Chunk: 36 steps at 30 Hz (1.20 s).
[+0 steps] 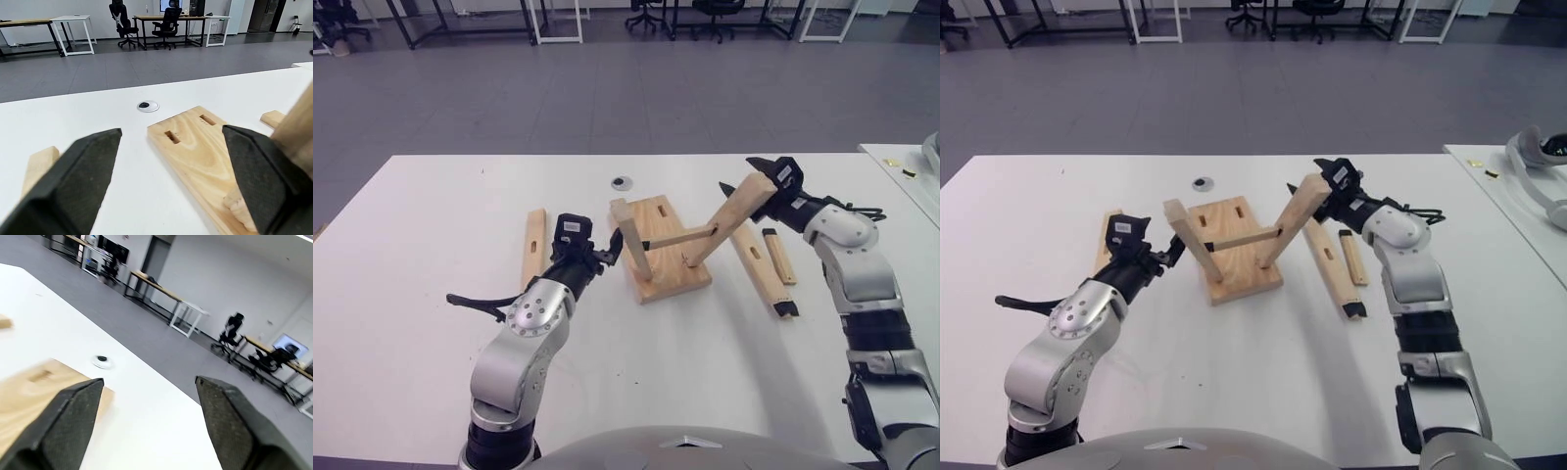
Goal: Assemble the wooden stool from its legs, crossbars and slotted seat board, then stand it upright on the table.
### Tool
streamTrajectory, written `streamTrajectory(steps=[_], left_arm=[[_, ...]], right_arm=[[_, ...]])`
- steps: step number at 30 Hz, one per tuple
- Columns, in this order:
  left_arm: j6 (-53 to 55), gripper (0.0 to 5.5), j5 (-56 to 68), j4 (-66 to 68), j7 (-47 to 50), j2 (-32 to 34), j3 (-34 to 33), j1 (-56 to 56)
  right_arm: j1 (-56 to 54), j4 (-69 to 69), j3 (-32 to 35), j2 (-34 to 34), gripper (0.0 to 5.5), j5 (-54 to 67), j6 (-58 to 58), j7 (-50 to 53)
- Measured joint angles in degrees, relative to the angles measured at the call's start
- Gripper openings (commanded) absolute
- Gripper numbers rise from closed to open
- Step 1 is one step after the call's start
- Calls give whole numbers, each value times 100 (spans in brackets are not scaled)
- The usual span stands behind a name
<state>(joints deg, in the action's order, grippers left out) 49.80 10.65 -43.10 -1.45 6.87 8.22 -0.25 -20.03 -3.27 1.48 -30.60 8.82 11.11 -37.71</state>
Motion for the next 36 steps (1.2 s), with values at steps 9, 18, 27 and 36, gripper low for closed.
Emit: streamTrajectory(steps=[9, 18, 27, 36], left_arm=[[-57, 381, 336, 53, -623, 481, -1004, 206], [-704, 381, 365, 795, -1109, 960, -1182, 17], [-2055, 381, -1348, 3128, -1854, 2115, 806, -206], [-2279, 381, -1327, 3111, -2278, 1675, 1148, -236]], right_arm=[[1259, -2120, 530, -44, 347, -237, 1420, 1120], [3126, -3903, 102, 476, 347, 62, 3702, 1765], [1064, -897, -1892, 446, 347, -895, 3456, 1713], [-247, 1799, -1934, 1013, 347, -1370, 1458, 1860]])
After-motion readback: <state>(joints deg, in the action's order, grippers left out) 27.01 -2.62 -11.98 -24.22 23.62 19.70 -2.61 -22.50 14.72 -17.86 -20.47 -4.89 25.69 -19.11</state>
